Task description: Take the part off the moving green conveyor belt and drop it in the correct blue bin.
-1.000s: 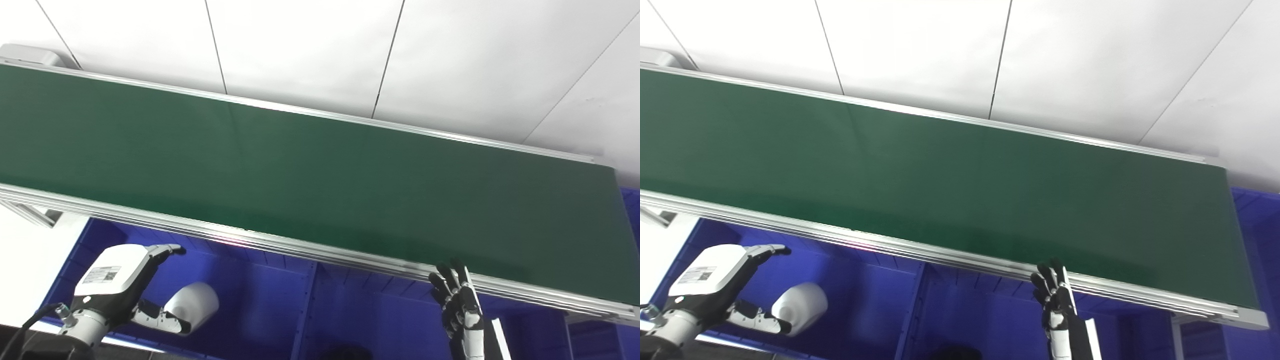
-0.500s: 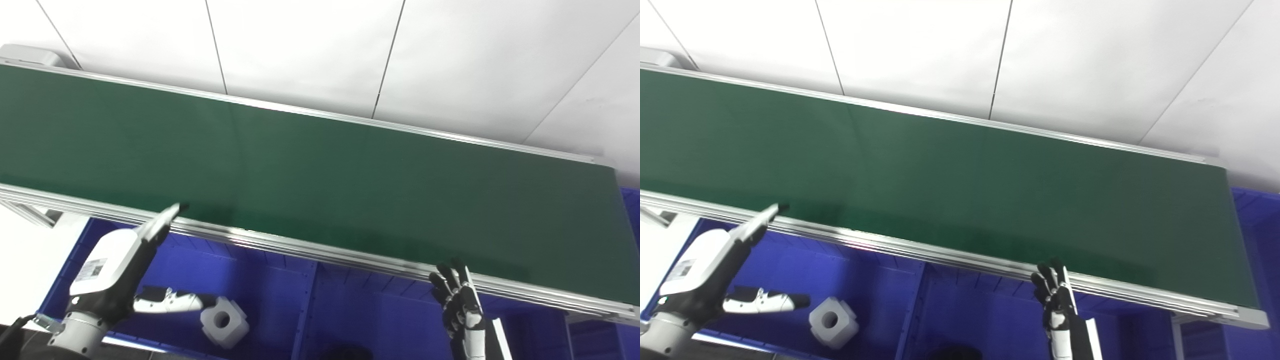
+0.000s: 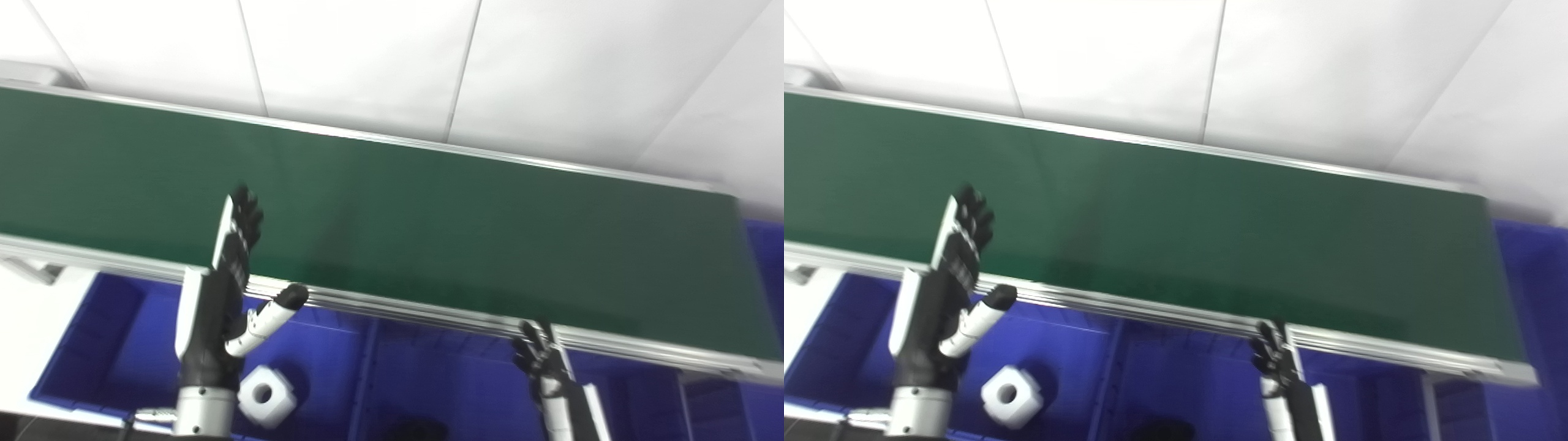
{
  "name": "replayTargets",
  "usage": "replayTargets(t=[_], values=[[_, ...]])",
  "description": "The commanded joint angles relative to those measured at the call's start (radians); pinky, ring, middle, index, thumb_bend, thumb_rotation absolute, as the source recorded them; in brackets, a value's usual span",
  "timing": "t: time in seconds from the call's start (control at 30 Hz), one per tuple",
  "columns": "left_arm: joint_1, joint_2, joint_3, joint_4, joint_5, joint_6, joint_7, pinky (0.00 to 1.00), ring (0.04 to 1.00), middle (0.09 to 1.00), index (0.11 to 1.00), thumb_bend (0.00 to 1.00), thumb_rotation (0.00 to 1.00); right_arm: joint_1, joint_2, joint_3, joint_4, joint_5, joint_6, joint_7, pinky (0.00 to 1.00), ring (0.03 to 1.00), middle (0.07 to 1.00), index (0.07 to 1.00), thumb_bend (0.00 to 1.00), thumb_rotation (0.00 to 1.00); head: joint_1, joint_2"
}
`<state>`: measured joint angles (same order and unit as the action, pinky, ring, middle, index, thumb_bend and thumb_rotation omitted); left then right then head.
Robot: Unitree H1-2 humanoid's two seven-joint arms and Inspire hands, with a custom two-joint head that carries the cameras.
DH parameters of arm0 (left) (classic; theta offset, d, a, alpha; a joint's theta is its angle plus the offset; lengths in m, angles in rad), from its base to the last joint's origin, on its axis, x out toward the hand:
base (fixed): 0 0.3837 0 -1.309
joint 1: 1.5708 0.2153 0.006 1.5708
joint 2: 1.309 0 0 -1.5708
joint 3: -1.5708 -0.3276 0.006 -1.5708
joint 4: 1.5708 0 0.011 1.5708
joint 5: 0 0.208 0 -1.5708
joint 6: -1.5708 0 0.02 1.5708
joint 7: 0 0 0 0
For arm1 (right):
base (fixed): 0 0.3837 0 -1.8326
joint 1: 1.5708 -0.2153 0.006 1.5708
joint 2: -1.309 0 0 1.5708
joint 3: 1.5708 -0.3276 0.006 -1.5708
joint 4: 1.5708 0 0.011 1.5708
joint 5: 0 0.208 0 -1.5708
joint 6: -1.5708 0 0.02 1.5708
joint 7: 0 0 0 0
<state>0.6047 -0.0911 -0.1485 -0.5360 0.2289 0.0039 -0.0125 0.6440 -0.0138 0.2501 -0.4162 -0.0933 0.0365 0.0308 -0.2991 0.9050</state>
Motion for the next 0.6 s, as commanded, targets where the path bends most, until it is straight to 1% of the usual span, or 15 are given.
replayTargets(t=[0.0, 0.03, 0.1, 0.13, 0.17, 0.2, 0.33, 0.4, 0.5, 0.53, 0.57], values=[[-0.028, 0.056, -0.008, 0.046, 0.031, -0.014, -0.026, 1.0, 0.993, 1.0, 1.0, 0.77, 0.72, 0.0, 0.032, 0.021, -0.017, -0.028, -0.016, -0.015, 0.92, 0.918, 0.946, 1.0, 0.8, 0.97, -0.027, 0.0], [-0.035, 0.075, -0.005, 0.066, 0.036, -0.011, -0.032, 1.0, 0.997, 1.0, 1.0, 0.75, 0.66, 0.001, 0.042, 0.027, -0.016, -0.034, -0.017, -0.019, 0.93, 0.922, 0.948, 1.0, 0.79, 0.97, -0.044, 0.002], [-0.049, 0.103, 0.006, 0.091, 0.02, 0.004, -0.042, 1.0, 0.999, 1.0, 1.0, 0.75, 0.64, 0.002, 0.062, 0.038, -0.013, -0.045, -0.016, -0.029, 0.94, 0.923, 0.948, 1.0, 0.79, 0.97, -0.079, 0.012], [-0.058, 0.114, 0.012, 0.095, 0.012, 0.012, -0.046, 1.0, 1.0, 1.0, 1.0, 0.75, 0.64, 0.0, 0.073, 0.045, -0.015, -0.051, -0.011, -0.033, 0.94, 0.926, 0.95, 1.0, 0.8, 0.97, -0.114, 0.032], [-0.066, 0.123, 0.014, 0.099, 0.008, 0.021, -0.049, 1.0, 0.999, 1.0, 1.0, 0.76, 0.65, -0.002, 0.081, 0.048, -0.016, -0.053, -0.009, -0.035, 0.95, 0.928, 0.953, 1.0, 0.8, 0.97, -0.114, 0.032], [-0.074, 0.131, 0.018, 0.099, 0.005, 0.034, -0.052, 1.0, 0.996, 0.999, 1.0, 0.77, 0.67, -0.005, 0.091, 0.052, -0.018, -0.055, -0.005, -0.037, 0.95, 0.929, 0.956, 1.0, 0.8, 0.97, -0.135, 0.042], [-0.101, 0.154, 0.014, 0.092, 0.009, 0.09, -0.068, 0.98, 0.984, 0.987, 1.0, 0.78, 0.68, -0.019, 0.107, 0.059, -0.022, -0.065, 0.007, -0.041, 0.95, 0.941, 0.973, 1.0, 0.78, 0.98, -0.157, 0.055], [-0.107, 0.16, 0.012, 0.089, 0.012, 0.105, -0.073, 0.98, 0.982, 0.984, 1.0, 0.78, 0.67, -0.024, 0.109, 0.059, -0.021, -0.065, 0.01, -0.043, 0.95, 0.944, 0.975, 1.0, 0.79, 0.98, -0.158, 0.054], [-0.11, 0.172, 0.013, 0.107, 0.017, 0.09, -0.07, 0.97, 0.975, 0.98, 1.0, 0.8, 0.69, -0.026, 0.106, 0.053, -0.008, -0.058, 0.008, -0.047, 0.96, 0.953, 0.978, 1.0, 0.81, 0.99, -0.158, 0.048], [-0.109, 0.173, 0.012, 0.106, 0.018, 0.085, -0.067, 0.97, 0.973, 0.978, 1.0, 0.81, 0.7, -0.025, 0.105, 0.053, -0.007, -0.058, 0.007, -0.047, 0.96, 0.952, 0.978, 1.0, 0.81, 0.98, -0.158, 0.048], [-0.107, 0.171, 0.011, 0.1, 0.019, 0.085, -0.065, 0.96, 0.969, 0.976, 1.0, 0.8, 0.69, -0.025, 0.104, 0.052, -0.006, -0.057, 0.005, -0.047, 0.96, 0.954, 0.981, 1.0, 0.81, 0.99, -0.158, 0.045]])
